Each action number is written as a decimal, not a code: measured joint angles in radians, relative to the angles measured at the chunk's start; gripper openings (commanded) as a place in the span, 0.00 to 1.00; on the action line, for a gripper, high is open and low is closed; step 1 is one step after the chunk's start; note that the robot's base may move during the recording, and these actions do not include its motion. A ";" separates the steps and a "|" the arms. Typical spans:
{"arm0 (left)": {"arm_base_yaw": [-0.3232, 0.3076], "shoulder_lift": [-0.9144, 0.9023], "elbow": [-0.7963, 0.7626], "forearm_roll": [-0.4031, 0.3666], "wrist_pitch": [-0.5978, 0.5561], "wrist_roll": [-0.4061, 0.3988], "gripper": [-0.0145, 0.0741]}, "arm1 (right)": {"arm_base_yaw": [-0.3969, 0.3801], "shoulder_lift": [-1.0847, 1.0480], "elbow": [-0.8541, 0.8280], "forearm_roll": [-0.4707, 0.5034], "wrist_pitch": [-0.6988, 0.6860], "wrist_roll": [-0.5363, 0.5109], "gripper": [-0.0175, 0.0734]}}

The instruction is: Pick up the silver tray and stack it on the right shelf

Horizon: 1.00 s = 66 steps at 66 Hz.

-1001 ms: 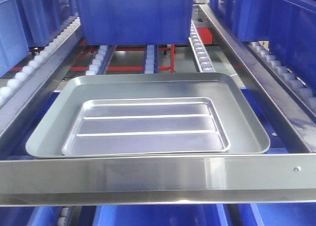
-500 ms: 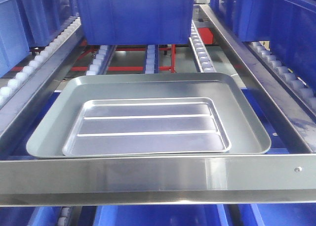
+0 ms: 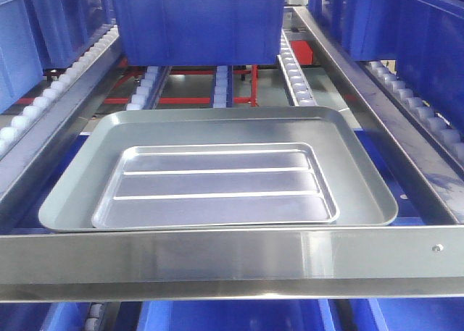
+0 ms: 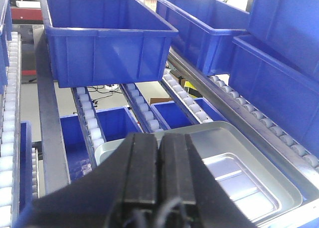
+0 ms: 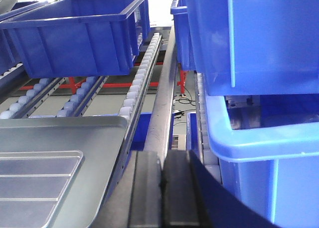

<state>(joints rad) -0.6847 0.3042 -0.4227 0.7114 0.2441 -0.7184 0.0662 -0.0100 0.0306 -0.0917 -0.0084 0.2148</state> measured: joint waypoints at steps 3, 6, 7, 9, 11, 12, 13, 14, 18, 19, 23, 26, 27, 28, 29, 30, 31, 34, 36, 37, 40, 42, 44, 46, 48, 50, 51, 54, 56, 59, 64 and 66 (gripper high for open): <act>0.000 0.000 0.003 0.000 0.000 0.000 0.07 | 0.000 0.000 0.000 0.000 0.000 0.000 0.25; 0.000 0.000 0.010 0.000 0.000 0.000 0.07 | 0.000 0.000 0.000 0.000 0.000 0.000 0.25; 0.000 0.000 0.012 0.000 -0.003 0.000 0.07 | 0.000 0.000 0.000 0.000 0.000 0.000 0.25; 0.000 0.000 0.014 0.001 -0.012 0.000 0.07 | 0.000 0.000 0.000 0.000 0.002 0.000 0.25; 0.000 0.000 0.018 0.020 -0.027 0.000 0.07 | 0.000 0.000 0.000 0.000 0.001 -0.002 0.25; 0.000 -0.001 0.018 0.036 -0.033 0.000 0.07 | 0.000 0.000 0.000 0.000 0.001 -0.002 0.25; 0.000 -0.005 0.018 0.047 -0.040 0.000 0.07 | 0.000 0.000 0.000 0.000 0.001 -0.002 0.25; 0.000 -0.008 0.018 0.060 -0.042 0.004 0.07 | 0.000 0.000 0.000 0.000 0.001 -0.002 0.25; 0.006 -0.034 0.018 0.035 -0.032 0.066 0.07 | 0.000 0.000 0.000 0.000 0.001 -0.002 0.25; 0.009 -0.046 0.020 0.018 -0.020 0.089 0.07 | 0.000 0.000 0.000 0.000 0.002 -0.002 0.25; 0.040 -0.095 0.028 -0.090 0.035 0.217 0.07 | 0.000 0.000 0.000 0.000 0.002 -0.002 0.25; 0.079 -0.145 0.046 -0.176 0.073 0.296 0.07 | 0.000 0.000 0.000 0.000 0.002 -0.002 0.25; 0.091 -0.159 0.052 -0.196 0.080 0.311 0.07 | 0.000 0.000 0.000 0.000 0.002 -0.002 0.25; 0.109 -0.180 0.063 -0.222 0.087 0.334 0.07 | 0.000 0.000 0.000 0.000 0.002 -0.002 0.25; 0.122 -0.195 0.072 -0.240 0.089 0.348 0.07 | 0.000 0.000 0.000 0.000 0.002 -0.002 0.25; 0.149 -0.217 0.090 -0.274 0.095 0.376 0.07 | 0.000 0.000 0.000 0.000 0.002 -0.002 0.25; 0.171 -0.240 0.100 -0.301 0.094 0.390 0.07 | 0.000 0.000 0.000 0.000 0.002 -0.002 0.25; 0.226 -0.287 0.143 -0.377 0.097 0.446 0.07 | 0.000 0.000 0.000 0.000 0.002 -0.002 0.25; 0.266 -0.305 0.171 -0.440 0.097 0.492 0.07 | 0.000 0.000 0.000 0.000 0.008 -0.002 0.25; 0.291 -0.310 0.181 -0.478 0.093 0.530 0.07 | 0.000 0.000 0.000 0.000 0.008 -0.002 0.25; 0.349 -0.316 0.222 -0.564 0.085 0.585 0.07 | 0.000 -0.002 0.000 0.000 0.002 -0.002 0.25; 0.387 -0.316 0.247 -0.623 0.071 0.628 0.07 | 0.000 -0.002 0.000 0.000 0.008 -0.002 0.25; 0.423 -0.316 0.274 -0.679 0.042 0.674 0.07 | 0.000 -0.002 0.000 0.000 0.008 -0.002 0.25; 0.459 -0.316 0.302 -0.737 -0.010 0.730 0.07 | 0.000 -0.002 0.000 0.000 0.008 -0.002 0.25; 0.486 -0.316 0.331 -0.766 -0.065 0.763 0.07 | 0.000 -0.002 0.000 0.000 0.008 -0.002 0.25; 0.510 -0.316 0.359 -0.792 -0.127 0.783 0.07 | 0.000 -0.002 0.000 0.000 0.008 -0.002 0.25; 0.518 -0.316 0.371 -0.798 -0.152 0.790 0.07 | 0.000 -0.002 0.000 0.000 0.008 -0.002 0.25; 0.546 -0.316 0.414 -0.813 -0.226 0.803 0.07 | -0.001 -0.002 0.000 0.000 0.008 -0.002 0.25; 0.563 -0.316 0.434 -0.820 -0.262 0.809 0.07 | -0.001 -0.002 0.000 0.000 0.008 -0.002 0.25; 0.581 -0.316 0.448 -0.820 -0.295 0.811 0.07 | -0.001 -0.002 0.000 0.000 0.008 -0.002 0.25; 0.593 -0.316 0.452 -0.799 -0.326 0.798 0.07 | -0.001 -0.002 0.000 0.000 0.008 -0.002 0.25; 0.595 -0.316 0.452 -0.785 -0.328 0.796 0.07 | -0.001 -0.002 0.000 0.000 0.008 -0.002 0.25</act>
<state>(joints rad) -0.0900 -0.0122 0.0289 -0.0734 -0.0842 0.0777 0.0649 -0.0117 0.0306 -0.0917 0.0000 0.2132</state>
